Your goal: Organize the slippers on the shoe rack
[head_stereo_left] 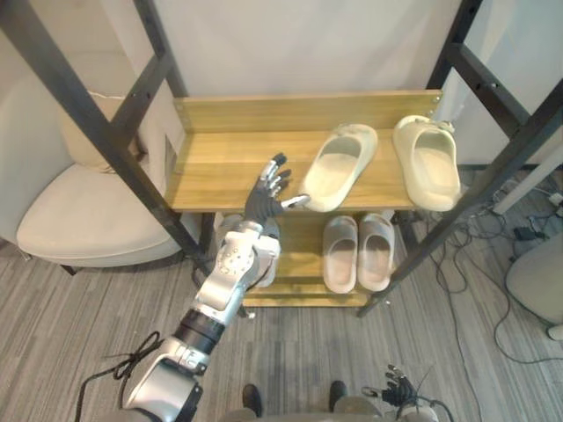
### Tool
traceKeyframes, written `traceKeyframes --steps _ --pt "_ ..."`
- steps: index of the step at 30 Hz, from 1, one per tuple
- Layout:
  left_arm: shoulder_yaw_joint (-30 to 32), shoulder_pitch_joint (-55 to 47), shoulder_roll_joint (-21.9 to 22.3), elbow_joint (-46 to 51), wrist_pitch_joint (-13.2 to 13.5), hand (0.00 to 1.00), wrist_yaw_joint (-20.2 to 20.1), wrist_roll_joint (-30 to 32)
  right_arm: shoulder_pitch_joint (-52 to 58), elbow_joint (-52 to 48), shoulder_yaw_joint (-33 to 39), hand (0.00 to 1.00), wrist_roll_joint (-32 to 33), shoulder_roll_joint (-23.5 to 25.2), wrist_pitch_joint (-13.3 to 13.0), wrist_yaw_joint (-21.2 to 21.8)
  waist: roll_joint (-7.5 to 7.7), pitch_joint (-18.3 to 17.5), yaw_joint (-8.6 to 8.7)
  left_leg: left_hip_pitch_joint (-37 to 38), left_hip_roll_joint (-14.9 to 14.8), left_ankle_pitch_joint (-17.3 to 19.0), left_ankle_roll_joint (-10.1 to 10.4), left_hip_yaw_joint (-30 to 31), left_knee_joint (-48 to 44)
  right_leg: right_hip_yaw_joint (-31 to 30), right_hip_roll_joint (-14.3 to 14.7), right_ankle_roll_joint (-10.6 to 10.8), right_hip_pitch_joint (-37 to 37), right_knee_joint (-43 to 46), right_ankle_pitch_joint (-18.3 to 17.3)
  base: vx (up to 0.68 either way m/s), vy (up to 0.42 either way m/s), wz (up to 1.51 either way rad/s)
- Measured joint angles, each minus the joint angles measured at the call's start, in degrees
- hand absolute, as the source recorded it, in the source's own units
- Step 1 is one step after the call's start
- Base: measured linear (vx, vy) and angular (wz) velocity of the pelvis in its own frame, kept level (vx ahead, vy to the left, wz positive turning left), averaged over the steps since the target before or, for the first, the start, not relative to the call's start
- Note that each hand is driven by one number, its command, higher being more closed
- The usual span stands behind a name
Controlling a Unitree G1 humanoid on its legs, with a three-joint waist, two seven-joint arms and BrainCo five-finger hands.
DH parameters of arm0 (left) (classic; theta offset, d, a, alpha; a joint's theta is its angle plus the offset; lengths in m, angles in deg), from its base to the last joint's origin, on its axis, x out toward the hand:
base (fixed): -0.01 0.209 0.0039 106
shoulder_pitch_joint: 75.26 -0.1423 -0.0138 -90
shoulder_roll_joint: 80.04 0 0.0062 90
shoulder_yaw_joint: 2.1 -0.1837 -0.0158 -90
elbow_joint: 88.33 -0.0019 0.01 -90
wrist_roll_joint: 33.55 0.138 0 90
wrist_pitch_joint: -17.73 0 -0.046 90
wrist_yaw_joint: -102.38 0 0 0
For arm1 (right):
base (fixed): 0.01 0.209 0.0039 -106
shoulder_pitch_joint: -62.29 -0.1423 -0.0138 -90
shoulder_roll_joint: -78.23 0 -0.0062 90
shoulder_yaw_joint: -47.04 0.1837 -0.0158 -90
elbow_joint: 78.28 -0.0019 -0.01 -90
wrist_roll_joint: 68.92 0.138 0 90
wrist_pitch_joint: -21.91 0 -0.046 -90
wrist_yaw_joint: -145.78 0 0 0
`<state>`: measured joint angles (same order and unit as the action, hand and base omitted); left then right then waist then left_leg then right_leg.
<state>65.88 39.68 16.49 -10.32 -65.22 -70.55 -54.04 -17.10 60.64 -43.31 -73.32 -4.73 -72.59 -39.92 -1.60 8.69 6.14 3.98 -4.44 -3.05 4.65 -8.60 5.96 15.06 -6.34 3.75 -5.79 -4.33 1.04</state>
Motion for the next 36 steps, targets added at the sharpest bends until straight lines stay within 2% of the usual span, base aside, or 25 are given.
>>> traceKeyframes --steps 7,14,23,27,36 --pt "-3.8 0.3 2.3 -0.5 -0.2 0.0 -0.2 -0.1 -0.8 1.8 -0.1 0.0 0.0 0.0 0.4 0.0 0.69 -0.8 0.04 0.0 0.0 0.0 0.0 0.2 0.0 0.2 0.0 0.1 -0.2 -0.2 0.0 0.0 0.0 0.0" --pt "-6.1 3.4 4.4 -4.2 -0.3 0.0 0.5 -2.2 -0.9 1.7 -0.2 0.0 0.1 0.0 0.5 -0.3 0.59 -1.3 0.41 0.0 0.1 0.0 0.0 -0.1 0.0 0.1 0.0 0.2 -0.2 -0.7 0.2 0.0 0.002 -0.01" --pt "-6.0 7.2 6.1 -7.9 -0.5 0.0 1.4 -4.6 -0.9 1.6 0.0 0.0 0.2 0.0 0.5 -1.1 0.61 -1.2 1.22 0.0 -0.3 0.4 0.4 -1.8 0.0 -1.4 0.2 0.1 0.7 -0.7 0.3 -0.01 0.006 -0.09" --pt "-5.8 8.9 6.4 -9.1 -0.5 0.0 2.8 -7.0 -0.9 1.3 0.3 0.0 0.6 0.3 0.5 -1.3 0.63 -1.2 2.3 0.0 -0.4 0.6 0.5 -2.0 0.0 -1.6 0.3 0.1 0.8 -0.7 0.3 0.0 0.0 -0.02" --pt "-3.8 10.1 7.0 -10.7 -0.5 0.0 2.9 -8.9 -0.6 -0.8 0.3 0.0 0.6 0.6 0.5 -1.4 0.72 -1.2 2.87 0.0 -0.4 0.7 0.6 -2.3 0.0 -1.8 0.4 0.1 0.8 -0.7 0.3 0.0 0.0 -0.01"
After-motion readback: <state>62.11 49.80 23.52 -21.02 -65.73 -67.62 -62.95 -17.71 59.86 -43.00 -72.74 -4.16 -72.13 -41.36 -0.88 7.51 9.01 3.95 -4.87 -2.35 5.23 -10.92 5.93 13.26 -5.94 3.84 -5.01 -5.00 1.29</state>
